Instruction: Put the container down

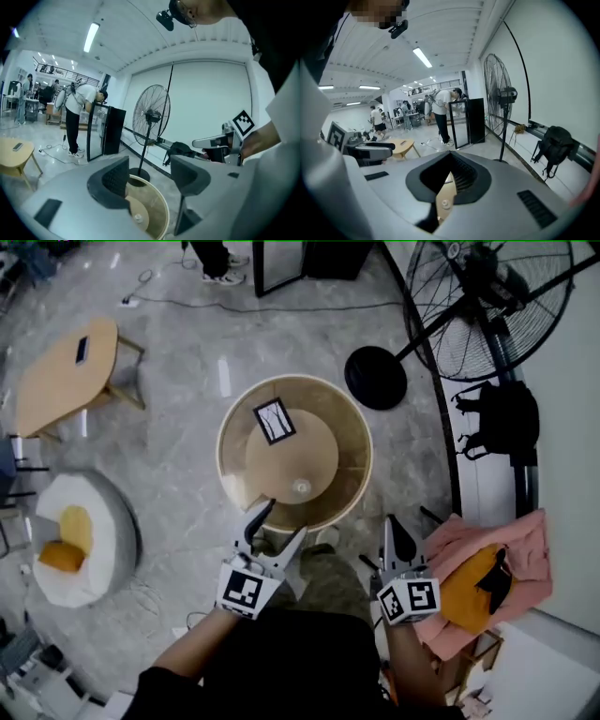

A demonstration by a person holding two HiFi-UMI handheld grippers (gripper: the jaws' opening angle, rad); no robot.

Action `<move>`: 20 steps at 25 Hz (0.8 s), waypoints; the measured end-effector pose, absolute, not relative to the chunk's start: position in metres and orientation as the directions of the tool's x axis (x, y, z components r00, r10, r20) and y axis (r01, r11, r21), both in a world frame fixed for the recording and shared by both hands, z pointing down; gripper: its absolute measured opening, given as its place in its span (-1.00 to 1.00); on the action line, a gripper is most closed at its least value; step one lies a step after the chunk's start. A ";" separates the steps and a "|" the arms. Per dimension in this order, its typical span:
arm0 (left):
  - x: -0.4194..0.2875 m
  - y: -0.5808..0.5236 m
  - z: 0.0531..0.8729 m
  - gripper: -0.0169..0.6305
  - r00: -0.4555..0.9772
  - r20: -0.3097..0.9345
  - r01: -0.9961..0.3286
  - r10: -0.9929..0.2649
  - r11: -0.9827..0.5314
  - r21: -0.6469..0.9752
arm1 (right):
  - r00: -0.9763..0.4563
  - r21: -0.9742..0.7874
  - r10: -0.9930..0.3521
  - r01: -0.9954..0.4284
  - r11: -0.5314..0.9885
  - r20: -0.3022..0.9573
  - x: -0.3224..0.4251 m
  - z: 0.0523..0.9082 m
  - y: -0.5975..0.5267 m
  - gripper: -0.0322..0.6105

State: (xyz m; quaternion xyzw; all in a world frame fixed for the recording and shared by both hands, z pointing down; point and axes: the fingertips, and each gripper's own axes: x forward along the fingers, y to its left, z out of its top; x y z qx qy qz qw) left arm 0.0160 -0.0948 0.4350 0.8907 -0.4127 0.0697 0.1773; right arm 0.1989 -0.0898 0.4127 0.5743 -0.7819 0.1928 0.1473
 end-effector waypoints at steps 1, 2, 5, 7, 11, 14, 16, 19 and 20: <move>0.008 -0.088 0.412 -0.14 0.650 0.256 -0.759 -0.715 -0.596 0.264 | -0.291 -0.150 -0.850 -0.957 0.250 0.439 0.193 0.392 -0.082 -0.83; -0.002 -0.083 0.389 -0.21 0.651 0.242 -0.757 -0.719 -0.594 0.271 | -0.287 -0.165 -0.859 -0.957 0.238 0.423 0.186 0.373 -0.076 -0.83; -0.029 -0.081 0.327 -0.50 0.629 0.240 -0.777 -0.740 -0.581 0.242 | -0.284 -0.165 -0.884 -0.957 0.239 0.370 0.171 0.319 -0.074 -0.83; -0.049 -0.088 0.299 -0.78 0.590 0.259 -0.807 -0.765 -0.551 0.210 | -0.285 -0.139 -0.899 -0.958 0.252 0.332 0.162 0.289 -0.078 -0.83; -0.079 -0.103 0.254 -0.85 0.534 0.208 -0.844 -0.819 -0.504 0.185 | -0.267 -0.057 -0.927 -0.964 0.261 0.263 0.156 0.244 -0.090 -0.83; -0.085 -0.115 0.223 -0.86 0.513 0.138 -0.857 -0.847 -0.495 0.146 | -0.266 -0.033 -0.938 -0.964 0.265 0.221 0.150 0.216 -0.101 -0.83; -0.090 -0.121 0.208 -0.86 0.504 0.088 -0.862 -0.859 -0.494 0.117 | -0.275 -0.038 -0.942 -0.961 0.273 0.194 0.143 0.205 -0.109 -0.83; -0.099 -0.126 0.195 -0.86 0.492 0.053 -0.868 -0.869 -0.486 0.101 | -0.293 -0.010 -0.941 -0.955 0.296 0.171 0.128 0.195 -0.119 -0.83; -0.103 -0.127 0.192 -0.86 0.486 0.048 -0.872 -0.873 -0.480 0.096 | -0.298 -0.001 -0.939 -0.953 0.302 0.170 0.123 0.193 -0.122 -0.83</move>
